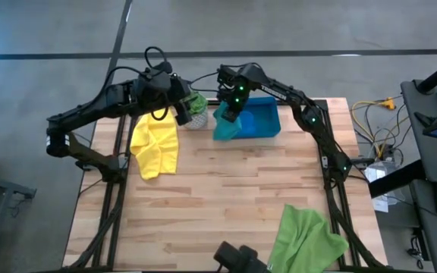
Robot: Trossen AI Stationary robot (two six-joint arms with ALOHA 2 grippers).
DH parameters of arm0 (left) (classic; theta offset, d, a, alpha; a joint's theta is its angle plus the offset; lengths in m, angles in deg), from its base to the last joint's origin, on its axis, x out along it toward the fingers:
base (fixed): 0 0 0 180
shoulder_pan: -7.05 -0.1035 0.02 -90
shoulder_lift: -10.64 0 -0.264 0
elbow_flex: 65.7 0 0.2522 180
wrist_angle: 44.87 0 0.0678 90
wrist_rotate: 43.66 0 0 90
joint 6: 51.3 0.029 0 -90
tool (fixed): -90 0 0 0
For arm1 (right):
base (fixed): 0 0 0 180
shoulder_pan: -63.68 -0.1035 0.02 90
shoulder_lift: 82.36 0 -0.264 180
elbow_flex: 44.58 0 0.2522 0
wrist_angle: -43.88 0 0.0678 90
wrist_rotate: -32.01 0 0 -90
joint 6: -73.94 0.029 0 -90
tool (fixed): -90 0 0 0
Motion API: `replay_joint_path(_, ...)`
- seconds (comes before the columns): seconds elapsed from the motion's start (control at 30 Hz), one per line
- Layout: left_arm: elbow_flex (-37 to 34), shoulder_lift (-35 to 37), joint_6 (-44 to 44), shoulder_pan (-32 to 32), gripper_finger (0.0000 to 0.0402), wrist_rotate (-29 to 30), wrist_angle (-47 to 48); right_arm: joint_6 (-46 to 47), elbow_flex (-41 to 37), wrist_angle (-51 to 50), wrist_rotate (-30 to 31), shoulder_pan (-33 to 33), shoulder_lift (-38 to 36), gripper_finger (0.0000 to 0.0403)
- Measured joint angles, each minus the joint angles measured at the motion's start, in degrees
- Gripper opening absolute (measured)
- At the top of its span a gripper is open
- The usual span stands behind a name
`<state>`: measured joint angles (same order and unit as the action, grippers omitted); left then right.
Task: Fold microfiber towels
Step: Fold the light blue microfiber towel on top of the dark blue microfiber towel into the dark blue bin
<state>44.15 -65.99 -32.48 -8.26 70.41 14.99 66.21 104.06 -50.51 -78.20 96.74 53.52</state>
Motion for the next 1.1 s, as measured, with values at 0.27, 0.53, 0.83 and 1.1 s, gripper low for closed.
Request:
replay_joint_path(0.27,-0.1,-0.1,0.1,-0.1,0.0215,-0.6,0.0,1.7,0.0,3.5,2.3,1.4,0.3,0.0009)
replay_joint_path(0.53,-0.8,-0.1,-0.1,-0.1,0.0215,-1.2,-0.1,1.9,0.0,3.3,2.4,2.5,0.0,0.0009)
replay_joint_path(0.83,-3.9,-0.1,-0.1,-0.1,0.0215,-1.3,-0.1,-18.3,0.1,-8.9,-2.8,-1.6,-7.2,0.0009)
replay_joint_path(1.1,-4.0,-0.1,0.7,0.0,0.0215,-1.6,-2.7,-29.2,-6.7,-9.2,-4.0,-10.5,-15.3,0.0009)
